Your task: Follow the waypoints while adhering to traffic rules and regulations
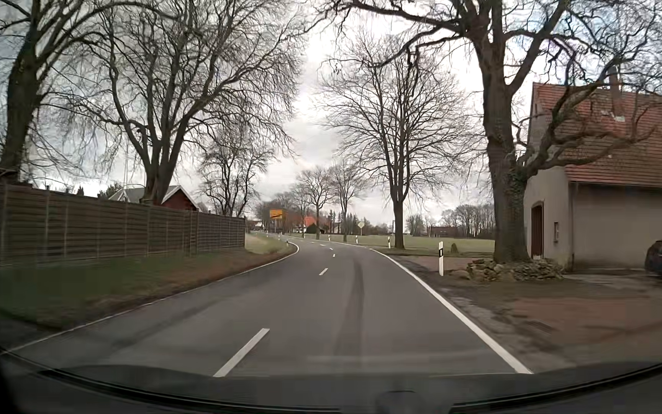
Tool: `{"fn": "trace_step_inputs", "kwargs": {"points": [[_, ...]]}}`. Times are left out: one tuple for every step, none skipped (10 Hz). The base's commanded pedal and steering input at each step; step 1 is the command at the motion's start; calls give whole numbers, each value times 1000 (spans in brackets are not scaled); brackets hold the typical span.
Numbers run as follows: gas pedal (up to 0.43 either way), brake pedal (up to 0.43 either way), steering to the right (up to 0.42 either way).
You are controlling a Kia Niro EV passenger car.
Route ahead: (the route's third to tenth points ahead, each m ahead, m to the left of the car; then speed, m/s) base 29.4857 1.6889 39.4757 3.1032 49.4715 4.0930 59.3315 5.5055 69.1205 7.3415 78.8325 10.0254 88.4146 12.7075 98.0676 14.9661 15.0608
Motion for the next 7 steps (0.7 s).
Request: {"fn": "trace_step_inputs", "kwargs": {"points": [[339, 0, 1], [339, 0, -1], [350, 0, -1], [350, 0, -2], [350, 0, -3], [350, 0, -4], [350, 0, -7]]}}
